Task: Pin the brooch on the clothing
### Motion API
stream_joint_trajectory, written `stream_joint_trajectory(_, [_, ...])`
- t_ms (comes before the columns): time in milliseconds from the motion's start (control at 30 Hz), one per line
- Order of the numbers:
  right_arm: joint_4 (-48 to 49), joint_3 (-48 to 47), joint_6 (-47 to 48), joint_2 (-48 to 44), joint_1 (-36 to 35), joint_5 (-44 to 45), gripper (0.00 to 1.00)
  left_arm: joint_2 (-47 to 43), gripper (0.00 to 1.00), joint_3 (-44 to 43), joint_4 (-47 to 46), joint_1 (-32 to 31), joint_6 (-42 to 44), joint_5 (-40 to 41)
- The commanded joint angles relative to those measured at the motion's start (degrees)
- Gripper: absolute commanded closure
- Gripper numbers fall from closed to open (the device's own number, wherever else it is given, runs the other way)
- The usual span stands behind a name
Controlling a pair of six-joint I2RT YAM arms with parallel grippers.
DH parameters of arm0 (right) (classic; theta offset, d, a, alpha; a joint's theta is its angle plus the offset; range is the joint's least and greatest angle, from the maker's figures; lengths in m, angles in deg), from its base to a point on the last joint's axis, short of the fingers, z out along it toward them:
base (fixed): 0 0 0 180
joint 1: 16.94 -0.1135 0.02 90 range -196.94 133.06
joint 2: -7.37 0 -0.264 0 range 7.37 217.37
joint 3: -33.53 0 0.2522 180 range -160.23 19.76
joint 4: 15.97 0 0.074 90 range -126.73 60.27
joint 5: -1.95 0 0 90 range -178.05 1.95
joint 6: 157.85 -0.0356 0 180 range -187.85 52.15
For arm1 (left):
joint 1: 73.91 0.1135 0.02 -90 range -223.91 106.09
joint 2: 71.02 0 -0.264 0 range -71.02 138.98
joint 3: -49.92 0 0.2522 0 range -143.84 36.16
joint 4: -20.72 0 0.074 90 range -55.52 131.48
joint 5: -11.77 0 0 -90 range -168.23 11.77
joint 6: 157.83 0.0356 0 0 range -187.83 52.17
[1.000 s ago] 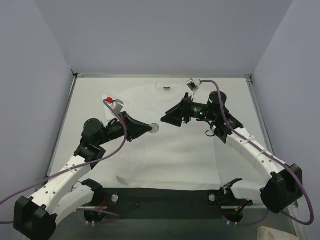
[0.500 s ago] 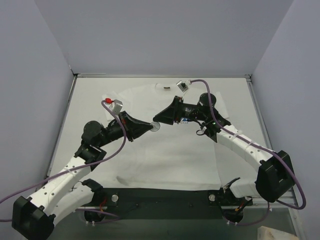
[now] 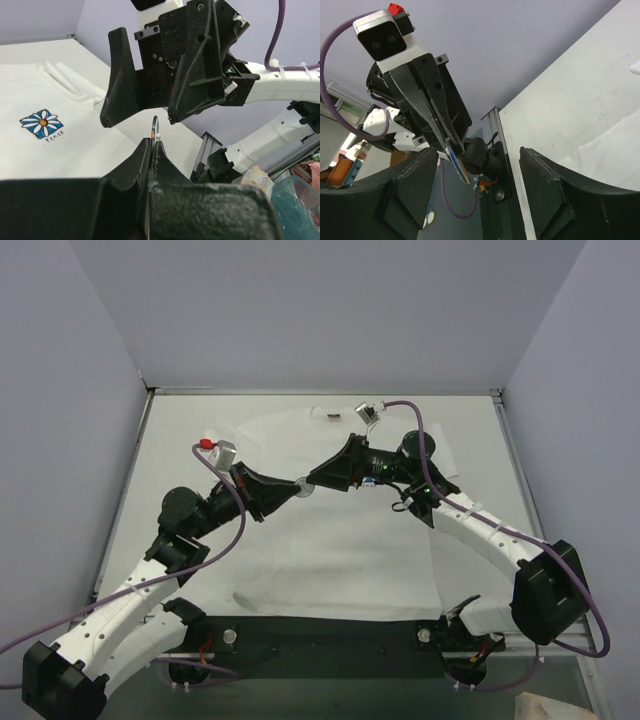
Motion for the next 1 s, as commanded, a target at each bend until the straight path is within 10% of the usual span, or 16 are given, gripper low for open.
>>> stream_joint_trajectory(0, [7.90, 0.42, -0.94, -1.12, -1.08, -2.65, 0.32, -1.00, 1.00, 0.03, -2.52, -0.04, 0.14, 4.00])
stream_joint_trajectory(633, [14.93, 1.13, -6.04, 1.95, -3.02, -3.62, 0.78, -1.08, 1.00, 0.56, -4.02, -0.04, -1.09, 4.53])
stream_joint_trajectory(967, [3.26, -1.60, 2.65, 1.78, -4.77, -3.53, 1.00, -0.73, 1.00, -1.37, -2.26, -0.04, -0.39, 3.92])
